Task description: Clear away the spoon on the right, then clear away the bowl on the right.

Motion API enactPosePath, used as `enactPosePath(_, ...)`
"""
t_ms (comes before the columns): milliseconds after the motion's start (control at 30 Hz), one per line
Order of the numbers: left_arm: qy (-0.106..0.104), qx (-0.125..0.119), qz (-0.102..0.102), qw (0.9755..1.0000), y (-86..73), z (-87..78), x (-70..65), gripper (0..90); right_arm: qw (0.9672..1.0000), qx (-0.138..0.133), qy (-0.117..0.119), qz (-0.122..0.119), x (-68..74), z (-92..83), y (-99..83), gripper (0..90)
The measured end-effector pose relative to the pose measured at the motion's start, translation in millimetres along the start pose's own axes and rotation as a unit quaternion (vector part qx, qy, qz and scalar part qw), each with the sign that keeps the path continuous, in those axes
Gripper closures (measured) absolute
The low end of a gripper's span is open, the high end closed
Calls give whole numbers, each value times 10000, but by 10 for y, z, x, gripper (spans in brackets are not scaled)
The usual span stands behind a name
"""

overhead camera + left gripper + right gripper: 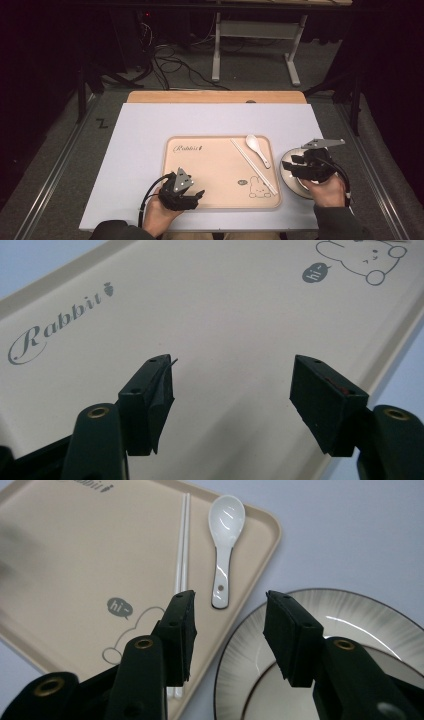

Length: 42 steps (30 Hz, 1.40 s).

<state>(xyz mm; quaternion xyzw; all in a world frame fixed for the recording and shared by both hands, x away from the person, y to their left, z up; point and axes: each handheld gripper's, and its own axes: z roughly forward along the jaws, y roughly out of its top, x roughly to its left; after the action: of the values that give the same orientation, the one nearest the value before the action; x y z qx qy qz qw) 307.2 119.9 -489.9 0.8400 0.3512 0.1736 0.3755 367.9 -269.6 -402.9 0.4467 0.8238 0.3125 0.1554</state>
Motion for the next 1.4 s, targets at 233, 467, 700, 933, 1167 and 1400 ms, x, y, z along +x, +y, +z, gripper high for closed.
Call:
enactPosePath(233, -15, -24, -10, 10000, -3, -19, 5, 338, 9999, 73, -140, 31, -84, -75, -188, 539)
enactPosePath(467, 77, -49, -49, 9999, 7, -31, 13, 341, 9997, -69, -213, -97, -131, -184, -280, 532)
enactPosePath(700, 168, -258, -273, 9992, -52, -145, 33, 353, 9990, -72, -446, 42, -304, -250, -392, 553)
enactPosePath(933, 283, -356, -387, 9982, -62, -165, 65, 357, 9965, -281, -750, 247, -490, -297, -453, 551)
enactPosePath(1167, 306, -332, -447, 9980, -41, -162, 80, 375, 9933, 142, -1100, 332, -668, -251, -419, 556)
enactPosePath(1400, 389, -248, -468, 9978, -35, -129, 80, 367, 9915, 360, -1136, 517, -829, -191, -433, 551)
